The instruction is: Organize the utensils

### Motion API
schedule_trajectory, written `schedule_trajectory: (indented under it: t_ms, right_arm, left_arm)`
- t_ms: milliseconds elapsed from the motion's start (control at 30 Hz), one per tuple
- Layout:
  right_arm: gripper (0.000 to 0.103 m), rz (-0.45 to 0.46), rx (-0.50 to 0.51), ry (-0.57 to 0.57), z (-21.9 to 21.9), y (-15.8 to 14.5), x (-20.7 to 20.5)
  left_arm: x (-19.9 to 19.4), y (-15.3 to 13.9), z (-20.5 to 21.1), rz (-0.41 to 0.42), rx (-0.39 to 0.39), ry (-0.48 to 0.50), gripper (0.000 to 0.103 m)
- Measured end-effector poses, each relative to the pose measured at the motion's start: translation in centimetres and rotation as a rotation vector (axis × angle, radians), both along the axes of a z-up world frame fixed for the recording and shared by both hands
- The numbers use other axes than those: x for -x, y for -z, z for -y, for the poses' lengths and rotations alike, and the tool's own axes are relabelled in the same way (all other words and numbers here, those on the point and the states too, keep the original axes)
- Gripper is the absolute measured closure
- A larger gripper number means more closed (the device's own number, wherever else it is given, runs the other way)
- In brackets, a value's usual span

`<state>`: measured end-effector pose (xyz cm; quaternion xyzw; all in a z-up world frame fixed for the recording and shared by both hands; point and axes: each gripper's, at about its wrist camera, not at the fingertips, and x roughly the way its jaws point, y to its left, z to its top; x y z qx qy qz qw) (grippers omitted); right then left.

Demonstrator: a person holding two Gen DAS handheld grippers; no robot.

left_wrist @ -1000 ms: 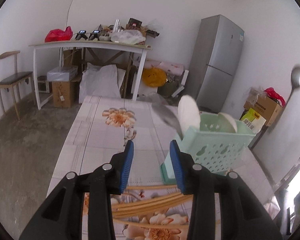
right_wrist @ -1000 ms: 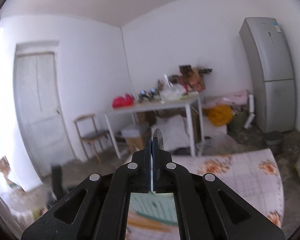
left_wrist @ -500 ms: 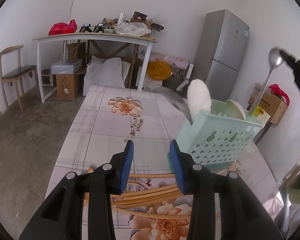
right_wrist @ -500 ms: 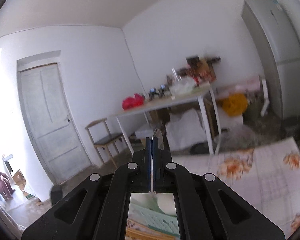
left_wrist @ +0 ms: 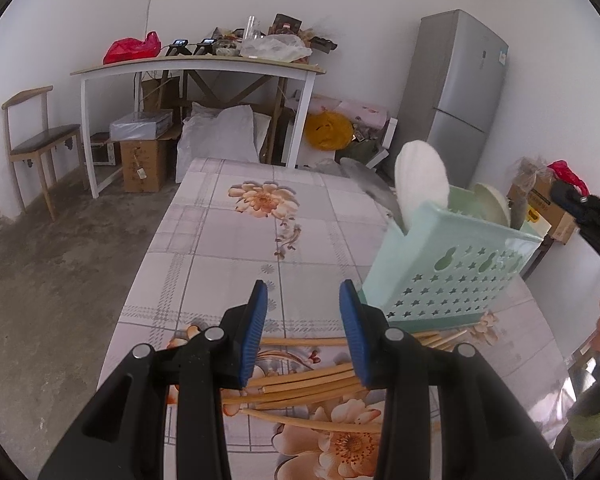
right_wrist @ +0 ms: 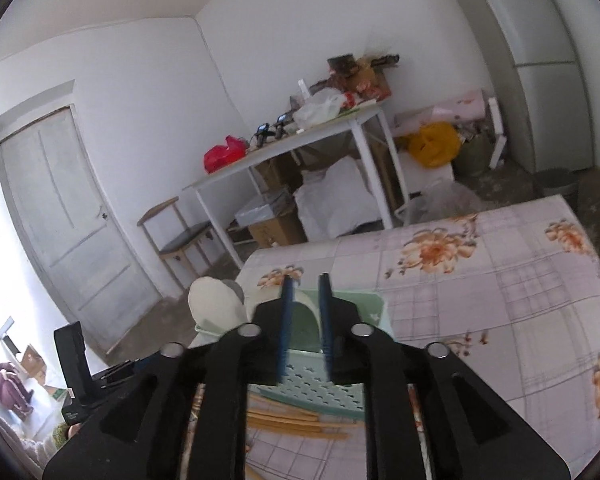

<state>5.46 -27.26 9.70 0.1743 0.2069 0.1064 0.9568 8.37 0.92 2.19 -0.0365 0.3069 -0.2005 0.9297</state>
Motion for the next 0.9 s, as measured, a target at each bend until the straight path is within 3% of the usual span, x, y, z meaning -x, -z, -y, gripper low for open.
schedule_trajectory:
  t_ms: [200,300,500,667,800,900]
  right_arm:
    - [0.071,0.085,-0.004,0.052,0.4,-1.6,3.9]
    - [0.068,0.086,-0.044,0.013,-0.3,-1.1,5.6]
    - [0.063,-0.135,-0.051,-0.156,-5.2,3.8,4.6]
    - [0.060,-0.395,-0.065,-0.323,-11.0,9.9,3.4]
    - [0.055,-0.515,-0.039,-0.365,-13.3,12.4,2.3]
    - [0.055,-0.584,-0.082,-0.353,-13.5,13.9,1.3]
  left_arm:
    - [-0.3,-0.1,-0.1,0.001,-0.024,-0.009,0.067]
    - [-1.3,0.0,0.2,-0.013,-0.056,-0.001,0.067]
    - [-4.3,1.7,1.8,-0.079,-0.148,0.056,0.070]
    - [-7.1,4.7,3.5,-0.157,-0.269,0.073,0.090]
    - [-8.4,6.8,4.0,-0.192,-0.337,0.090,0.097]
    - [-8.3,7.0,4.2,-0.177,-0.357,0.102,0.098]
